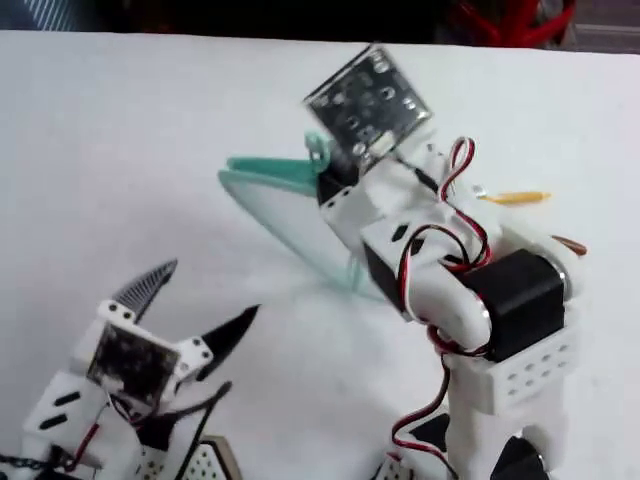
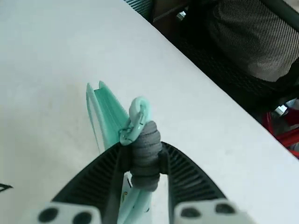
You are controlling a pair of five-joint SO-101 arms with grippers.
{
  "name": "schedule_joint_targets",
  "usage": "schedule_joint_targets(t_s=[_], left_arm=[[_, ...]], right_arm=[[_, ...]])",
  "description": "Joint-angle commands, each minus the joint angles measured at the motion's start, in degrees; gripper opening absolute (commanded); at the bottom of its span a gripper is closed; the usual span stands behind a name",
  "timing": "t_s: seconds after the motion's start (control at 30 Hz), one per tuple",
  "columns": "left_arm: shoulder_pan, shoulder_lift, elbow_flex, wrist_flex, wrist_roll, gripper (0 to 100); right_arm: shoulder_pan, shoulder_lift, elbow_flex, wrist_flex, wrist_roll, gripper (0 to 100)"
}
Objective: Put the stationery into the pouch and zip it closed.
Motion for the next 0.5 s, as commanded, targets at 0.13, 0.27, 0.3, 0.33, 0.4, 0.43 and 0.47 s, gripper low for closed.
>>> schedule_joint_targets(t_s=[0.13, 0.27, 0.3, 0.33, 0.4, 0.43, 0.47], left_arm=[[-6.4, 0.4, -2.6, -6.5, -14.5, 36], [-9.1, 0.5, -2.5, -14.9, -15.3, 36], [-9.5, 0.5, -2.5, -16.0, -15.3, 36], [-9.9, 0.5, -2.5, -16.6, -15.5, 36], [-10.5, 0.6, -2.4, -16.5, -17.8, 36], [-10.7, 0.6, -1.8, -16.4, -18.8, 36], [-11.5, 0.6, -0.9, -17.0, -19.5, 36]], right_arm=[[0.6, -1.4, -0.4, -0.9, 20.2, 1.8], [-2.4, -1.4, -0.9, 1.0, 21.8, 1.8], [-4.6, -1.5, -0.9, 2.4, 21.8, 1.8], [-7.3, -1.5, -0.8, 2.9, 21.6, 1.8], [-10.8, -2.4, -0.5, 2.9, 21.5, 1.8], [-11.8, -3.0, -0.4, 2.9, 21.5, 1.8], [-12.6, -3.6, -0.4, 2.9, 21.5, 1.8]])
